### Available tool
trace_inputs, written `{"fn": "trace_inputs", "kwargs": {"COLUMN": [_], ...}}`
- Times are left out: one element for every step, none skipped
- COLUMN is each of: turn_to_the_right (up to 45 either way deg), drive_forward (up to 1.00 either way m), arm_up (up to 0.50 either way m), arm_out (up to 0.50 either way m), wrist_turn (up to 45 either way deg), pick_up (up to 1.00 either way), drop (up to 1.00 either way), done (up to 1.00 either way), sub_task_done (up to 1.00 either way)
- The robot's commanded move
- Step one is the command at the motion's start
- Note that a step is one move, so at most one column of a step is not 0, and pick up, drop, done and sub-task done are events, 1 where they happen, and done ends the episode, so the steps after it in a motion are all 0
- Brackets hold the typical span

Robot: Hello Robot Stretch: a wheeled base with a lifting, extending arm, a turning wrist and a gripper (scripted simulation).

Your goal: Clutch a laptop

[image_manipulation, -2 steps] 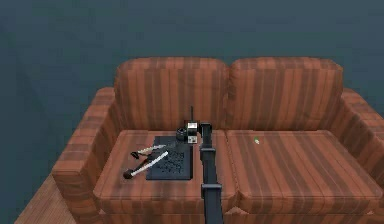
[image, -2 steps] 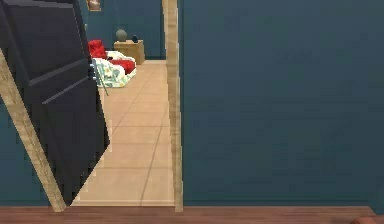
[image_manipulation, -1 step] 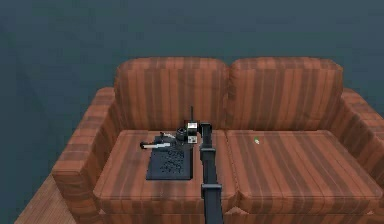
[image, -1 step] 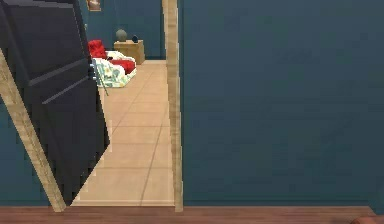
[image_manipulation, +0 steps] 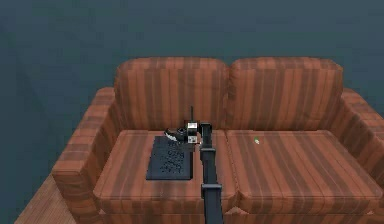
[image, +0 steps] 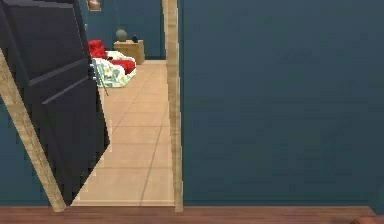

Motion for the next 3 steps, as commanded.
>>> {"fn": "trace_inputs", "kwargs": {"turn_to_the_right": [0.0, 0.0, 0.0], "drive_forward": [0.0, 0.0, 0.0], "arm_up": [-0.3, 0.0, 0.1], "arm_out": [0.0, 0.0, 0.0], "wrist_turn": [0.0, 0.0, 0.0], "pick_up": [0.0, 1.0, 0.0], "drop": [0.0, 0.0, 0.0], "done": [0.0, 0.0, 0.0], "sub_task_done": [0.0, 0.0, 0.0]}}
